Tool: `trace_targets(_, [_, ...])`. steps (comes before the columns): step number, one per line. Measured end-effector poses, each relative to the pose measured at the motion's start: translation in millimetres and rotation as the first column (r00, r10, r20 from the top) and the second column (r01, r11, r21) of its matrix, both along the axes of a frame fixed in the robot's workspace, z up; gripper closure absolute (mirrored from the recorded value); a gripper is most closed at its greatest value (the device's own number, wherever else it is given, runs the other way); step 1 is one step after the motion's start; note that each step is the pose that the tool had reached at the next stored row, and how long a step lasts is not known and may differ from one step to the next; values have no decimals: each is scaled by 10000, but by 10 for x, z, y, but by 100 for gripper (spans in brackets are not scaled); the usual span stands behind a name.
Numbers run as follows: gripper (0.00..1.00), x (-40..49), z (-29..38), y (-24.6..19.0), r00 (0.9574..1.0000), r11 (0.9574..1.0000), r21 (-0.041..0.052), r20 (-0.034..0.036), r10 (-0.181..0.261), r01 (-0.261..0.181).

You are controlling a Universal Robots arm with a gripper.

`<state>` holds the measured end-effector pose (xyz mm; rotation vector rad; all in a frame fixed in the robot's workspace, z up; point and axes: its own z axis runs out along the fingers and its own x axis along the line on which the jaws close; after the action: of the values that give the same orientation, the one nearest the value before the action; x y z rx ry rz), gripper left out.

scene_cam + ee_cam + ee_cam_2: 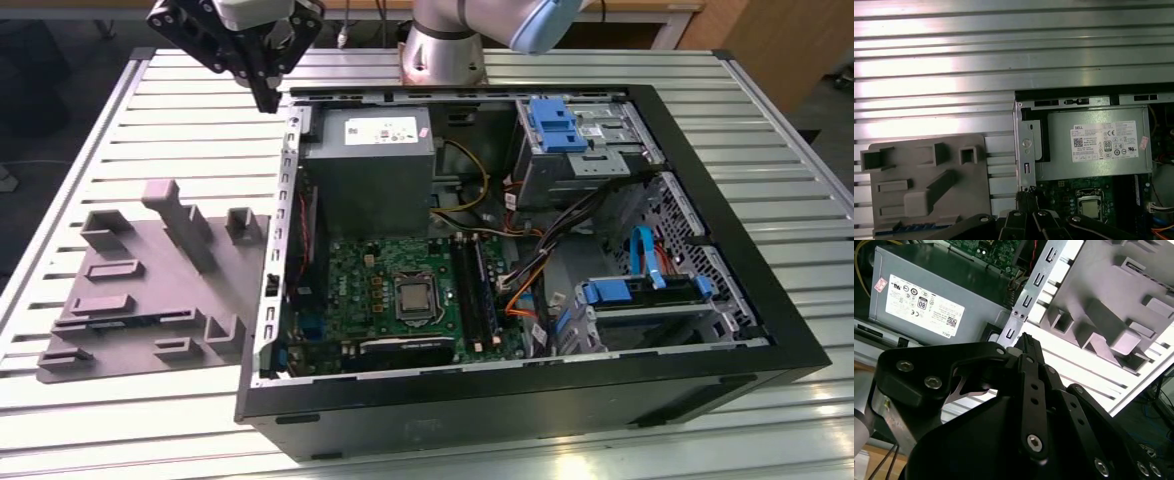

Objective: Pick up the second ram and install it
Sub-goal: 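Reach for the second ram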

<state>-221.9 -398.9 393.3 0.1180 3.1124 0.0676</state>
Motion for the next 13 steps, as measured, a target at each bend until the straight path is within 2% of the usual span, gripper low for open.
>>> trace_targets(13, [89, -80, 0, 0, 10000, 10000, 0, -1, 0, 0])
